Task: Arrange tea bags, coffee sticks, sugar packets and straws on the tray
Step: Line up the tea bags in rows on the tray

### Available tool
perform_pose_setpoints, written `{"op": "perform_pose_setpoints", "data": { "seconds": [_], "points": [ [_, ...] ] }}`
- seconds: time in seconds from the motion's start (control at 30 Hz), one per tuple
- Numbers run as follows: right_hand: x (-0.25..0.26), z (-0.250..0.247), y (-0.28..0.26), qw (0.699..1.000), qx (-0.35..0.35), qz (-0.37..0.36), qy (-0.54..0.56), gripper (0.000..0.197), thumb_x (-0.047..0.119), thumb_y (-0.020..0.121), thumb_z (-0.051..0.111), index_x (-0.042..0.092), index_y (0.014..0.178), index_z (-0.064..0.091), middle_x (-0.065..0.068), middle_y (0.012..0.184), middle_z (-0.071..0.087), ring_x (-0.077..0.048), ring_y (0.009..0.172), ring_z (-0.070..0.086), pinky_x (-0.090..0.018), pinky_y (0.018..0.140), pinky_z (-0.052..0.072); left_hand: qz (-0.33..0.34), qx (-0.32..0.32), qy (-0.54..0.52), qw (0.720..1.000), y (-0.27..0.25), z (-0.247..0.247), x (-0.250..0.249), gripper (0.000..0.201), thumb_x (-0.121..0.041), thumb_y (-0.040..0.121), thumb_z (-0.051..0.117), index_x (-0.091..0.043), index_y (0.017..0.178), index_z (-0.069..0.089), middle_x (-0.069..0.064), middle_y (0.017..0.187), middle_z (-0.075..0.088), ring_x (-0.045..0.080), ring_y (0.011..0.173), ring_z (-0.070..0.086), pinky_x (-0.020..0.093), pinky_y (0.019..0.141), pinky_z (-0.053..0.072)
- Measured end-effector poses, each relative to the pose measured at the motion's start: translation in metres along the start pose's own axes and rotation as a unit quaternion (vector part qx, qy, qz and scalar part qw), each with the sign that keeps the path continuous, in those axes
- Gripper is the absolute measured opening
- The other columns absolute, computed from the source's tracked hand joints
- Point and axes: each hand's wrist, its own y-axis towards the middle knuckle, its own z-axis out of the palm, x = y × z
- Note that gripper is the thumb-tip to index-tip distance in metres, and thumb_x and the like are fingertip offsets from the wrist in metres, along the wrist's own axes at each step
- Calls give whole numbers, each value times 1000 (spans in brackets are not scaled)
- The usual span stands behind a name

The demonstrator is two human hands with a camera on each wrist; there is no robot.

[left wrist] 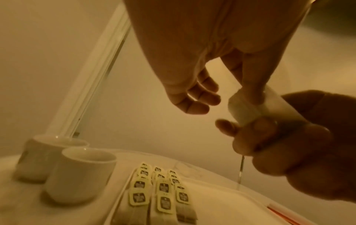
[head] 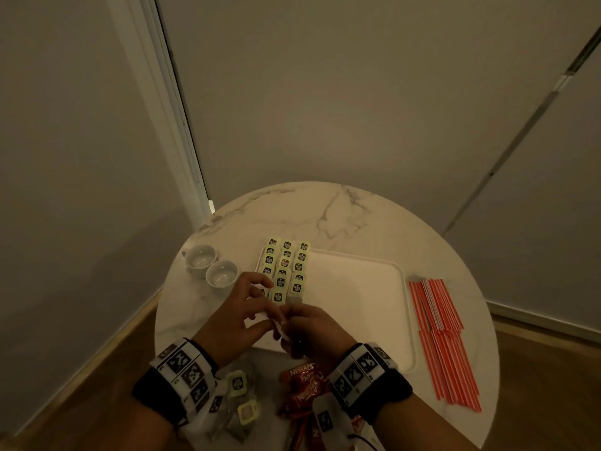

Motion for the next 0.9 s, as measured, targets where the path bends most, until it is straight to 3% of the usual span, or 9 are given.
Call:
{"op": "perform_pose_setpoints", "data": {
  "seconds": [0.1,0.17,0.23,0.33,0.43,0.6,0.73,0.83,0.9],
  "points": [
    [3,-3,-1,997,-48,-53,1,30,-4,85,54,0,115,57,-13,87,61,-19,59,56,-26,48,43,-80,-90,-85,989,4,11,-4,42,1,84,66,-32,108,61,-6,115,51,10,90,59,18,72,51],
    [5,-5,-1,993,-80,-85,13,33,-10,89,51,4,118,55,-16,95,64,-24,66,62,-29,50,49,-181,-119,-192,957,6,16,-10,37,3,89,57,-25,114,59,0,106,62,12,85,62,22,69,53],
    [6,-6,0,988,-111,-108,5,34,-11,88,51,7,117,54,-17,94,64,-27,69,64,-32,53,53,-240,-116,-250,931,9,23,-15,24,-4,92,54,-21,107,63,4,91,69,15,78,64,24,65,52],
    [5,-5,2,985,-133,-109,-23,33,-9,87,54,7,116,53,-19,92,65,-29,74,66,-35,60,56,-242,-118,-201,942,11,33,-19,14,-11,89,62,-22,85,68,-3,70,70,7,64,63,19,57,49],
    [1,-8,2,982,-135,-93,-91,22,-1,88,57,10,107,61,-19,96,66,-21,76,64,-32,60,55,-252,-141,-185,940,16,35,-16,17,-7,88,62,-18,78,69,-3,60,64,-1,54,58,11,51,44],
    [-8,-20,2,955,-174,-63,-232,18,14,91,60,23,83,73,-1,68,61,-9,53,46,-21,53,40,-285,-114,-159,938,18,39,-2,14,-10,91,59,-19,84,68,0,63,63,-1,46,53,11,47,41],
    [-19,-27,13,959,-193,-20,-204,21,5,84,61,20,79,74,-14,82,71,-17,63,56,-30,62,53,-341,-93,-164,921,16,45,14,15,-13,94,55,-24,103,60,-2,88,64,9,67,62,14,52,42],
    [-29,-34,29,954,-259,24,-152,12,-1,79,67,10,83,65,-10,78,74,-21,67,66,-39,74,60,-362,-76,-142,918,10,48,24,10,-19,94,56,-27,97,61,-2,90,63,15,74,61,18,60,44],
    [-33,-39,41,952,-285,46,-106,16,-4,79,69,2,88,57,-14,81,74,-24,68,68,-40,72,61,-375,-23,-111,920,6,50,33,12,-17,93,56,-25,100,62,0,95,62,14,79,60,19,66,47]
  ]
}}
